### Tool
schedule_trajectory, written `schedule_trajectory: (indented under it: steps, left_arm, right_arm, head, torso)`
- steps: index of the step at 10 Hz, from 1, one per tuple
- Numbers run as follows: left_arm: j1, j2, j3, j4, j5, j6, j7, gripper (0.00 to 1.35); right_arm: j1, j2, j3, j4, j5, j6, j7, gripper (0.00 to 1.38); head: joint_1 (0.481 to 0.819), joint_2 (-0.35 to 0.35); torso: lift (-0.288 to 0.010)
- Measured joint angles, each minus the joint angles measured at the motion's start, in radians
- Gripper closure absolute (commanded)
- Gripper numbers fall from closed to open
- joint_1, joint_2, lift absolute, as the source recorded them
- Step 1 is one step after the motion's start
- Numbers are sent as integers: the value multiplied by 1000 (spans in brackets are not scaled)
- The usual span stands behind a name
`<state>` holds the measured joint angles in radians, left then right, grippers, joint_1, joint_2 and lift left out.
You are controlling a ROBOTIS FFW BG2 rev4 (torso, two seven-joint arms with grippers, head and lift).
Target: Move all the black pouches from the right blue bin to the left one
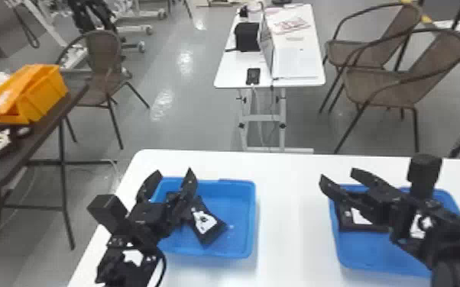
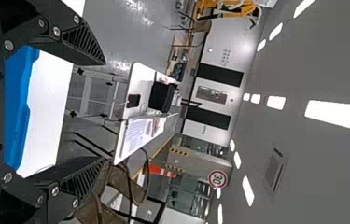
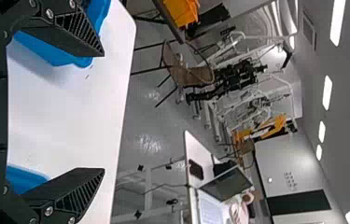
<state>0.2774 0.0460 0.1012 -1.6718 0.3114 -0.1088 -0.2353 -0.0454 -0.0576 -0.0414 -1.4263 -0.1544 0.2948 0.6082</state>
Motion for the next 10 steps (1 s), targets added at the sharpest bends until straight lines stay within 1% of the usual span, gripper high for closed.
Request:
schedule_trajectory:
  steps: [2, 3, 5, 6, 7, 10]
  left_arm:
    - [23, -31, 29, -50, 3, -7, 1, 82]
    - [29, -38, 38, -67, 6, -10, 1, 82]
    - [31, -37, 39, -80, 15, -12, 1, 82]
    - [31, -33, 34, -81, 18, -9, 1, 82]
    - [32, -31, 32, -82, 21, -8, 1, 82]
    - [37, -31, 33, -87, 31, -8, 1, 82]
  right_arm:
    - [76, 4, -103, -5, 43, 4, -21, 150]
    - [92, 5, -140, 9, 70, -6, -25, 151]
    - [88, 5, -184, 95, 109, -70, -49, 159]
    - [74, 6, -187, 138, 120, -85, -73, 159]
    - [52, 8, -185, 184, 136, -89, -78, 157]
    - [-71, 9, -158, 381, 194, -130, -87, 154]
  head:
    - [695, 77]
    - [695, 52]
    - [695, 26]
    - [695, 12]
    - [695, 10]
    - [695, 27]
  torso:
    - [0]
    - [0]
    - [0]
    - [0]
    - [0]
    - [0]
